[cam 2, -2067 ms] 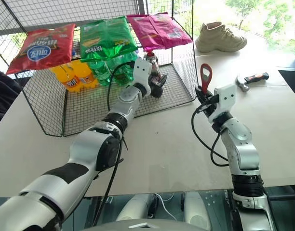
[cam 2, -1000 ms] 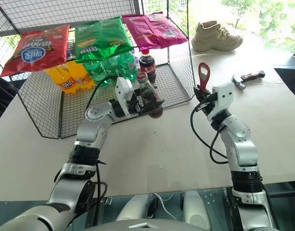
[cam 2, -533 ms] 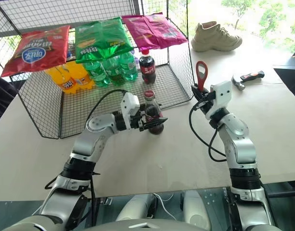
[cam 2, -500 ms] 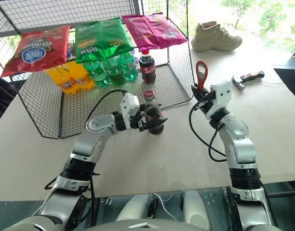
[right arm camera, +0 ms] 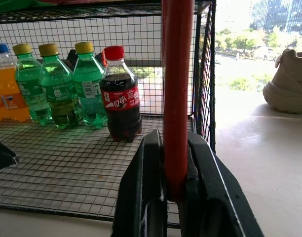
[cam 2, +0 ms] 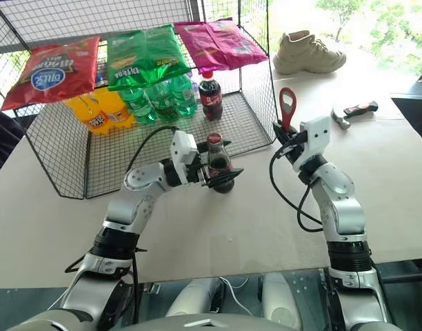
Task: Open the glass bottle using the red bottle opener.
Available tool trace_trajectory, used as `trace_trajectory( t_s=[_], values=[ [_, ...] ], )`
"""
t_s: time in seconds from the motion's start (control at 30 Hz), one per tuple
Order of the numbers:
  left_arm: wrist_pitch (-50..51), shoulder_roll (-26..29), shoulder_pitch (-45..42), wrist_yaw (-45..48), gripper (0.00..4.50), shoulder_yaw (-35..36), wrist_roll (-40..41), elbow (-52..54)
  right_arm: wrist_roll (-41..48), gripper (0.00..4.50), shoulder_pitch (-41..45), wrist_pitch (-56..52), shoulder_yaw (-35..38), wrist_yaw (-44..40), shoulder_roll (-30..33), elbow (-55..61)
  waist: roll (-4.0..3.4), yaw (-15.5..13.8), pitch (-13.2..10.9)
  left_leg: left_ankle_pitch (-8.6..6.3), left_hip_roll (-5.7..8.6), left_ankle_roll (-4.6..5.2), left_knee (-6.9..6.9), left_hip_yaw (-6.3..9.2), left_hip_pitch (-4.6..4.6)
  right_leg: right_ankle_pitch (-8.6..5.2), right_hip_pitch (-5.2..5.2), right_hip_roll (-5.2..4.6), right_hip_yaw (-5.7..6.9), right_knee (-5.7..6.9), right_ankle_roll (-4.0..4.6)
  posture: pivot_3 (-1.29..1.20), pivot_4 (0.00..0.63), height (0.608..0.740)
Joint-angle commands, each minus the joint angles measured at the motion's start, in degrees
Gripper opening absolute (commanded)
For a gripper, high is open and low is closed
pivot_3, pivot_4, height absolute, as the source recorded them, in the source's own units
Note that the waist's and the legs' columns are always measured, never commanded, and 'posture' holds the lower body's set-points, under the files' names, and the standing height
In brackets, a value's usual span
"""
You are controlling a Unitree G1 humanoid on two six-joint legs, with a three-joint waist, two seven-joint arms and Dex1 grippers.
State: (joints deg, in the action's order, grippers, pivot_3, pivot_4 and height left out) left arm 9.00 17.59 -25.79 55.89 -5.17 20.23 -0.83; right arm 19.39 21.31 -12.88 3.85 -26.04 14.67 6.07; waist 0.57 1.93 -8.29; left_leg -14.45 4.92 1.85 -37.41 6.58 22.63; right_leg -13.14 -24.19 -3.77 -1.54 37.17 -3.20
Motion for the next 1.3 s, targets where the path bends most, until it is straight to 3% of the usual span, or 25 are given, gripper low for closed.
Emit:
trace_trajectory(
  t_s=[0.03,0.87,0.97,1.03,1.1,1.13,1.3],
  values=[
    [-2.2,-0.2,1.1,-0.4,4.46,2.5,3.0,4.1,0.3,0.0,0.9,1.4,0.4,-0.3,0.0,1.0,0.0,0.0,0.0,0.0,0.0,0.0,0.0,0.0,0.0,0.0,0.0,0.0,0.0,0.0,0.0,0.0,0.15,0.74],
    [-6.3,-0.9,2.9,1.2,4.46,1.9,2.9,3.0,0.2,0.0,2.8,1.5,-0.8,-1.8,-0.8,-0.9,0.0,0.0,0.0,0.0,0.0,0.0,0.0,-0.02,-0.03,0.0,0.02,0.02,-0.01,0.01,0.0,0.0,0.15,0.74],
    [-6.8,-1.1,2.9,1.2,3.71,1.8,2.8,2.5,0.2,0.0,2.7,1.5,-0.7,-1.8,-0.8,-0.8,0.0,0.0,0.0,0.0,0.0,0.0,0.0,-0.02,-0.03,0.0,0.02,0.02,-0.01,0.01,0.0,0.0,0.15,0.74],
    [-7.3,-1.1,2.8,1.3,3.03,1.8,2.6,2.0,0.1,0.0,2.7,1.5,-0.7,-1.7,-0.9,-0.8,0.0,0.0,0.0,0.0,0.0,0.0,0.0,-0.02,-0.03,0.0,0.02,0.02,-0.01,0.01,0.0,0.0,0.15,0.74],
    [-7.9,-1.0,3.0,1.3,2.06,1.6,2.1,1.2,0.1,0.0,2.6,1.4,-0.8,-1.7,-0.9,-0.6,0.01,0.0,0.0,0.0,0.0,0.0,0.0,-0.02,-0.03,0.0,0.03,0.02,-0.01,0.01,0.0,0.0,0.15,0.74],
    [-8.1,-0.9,3.1,1.3,1.81,1.5,2.0,0.9,0.1,0.0,2.5,1.5,-0.8,-1.8,-0.9,-0.6,0.0,-0.1,0.0,0.0,0.0,0.0,0.0,-0.02,-0.06,0.0,0.05,0.02,0.0,0.0,0.0,0.0,0.15,0.74],
    [-8.6,-0.6,3.4,0.9,1.38,1.3,1.8,0.4,-0.7,0.0,2.2,1.5,-2.0,-2.6,-0.5,0.3,0.0,-0.3,0.0,-0.02,0.0,0.03,0.1,-0.03,-0.68,-0.01,0.69,0.04,-0.02,-0.07,0.0,0.0,0.15,0.74]
  ],
)
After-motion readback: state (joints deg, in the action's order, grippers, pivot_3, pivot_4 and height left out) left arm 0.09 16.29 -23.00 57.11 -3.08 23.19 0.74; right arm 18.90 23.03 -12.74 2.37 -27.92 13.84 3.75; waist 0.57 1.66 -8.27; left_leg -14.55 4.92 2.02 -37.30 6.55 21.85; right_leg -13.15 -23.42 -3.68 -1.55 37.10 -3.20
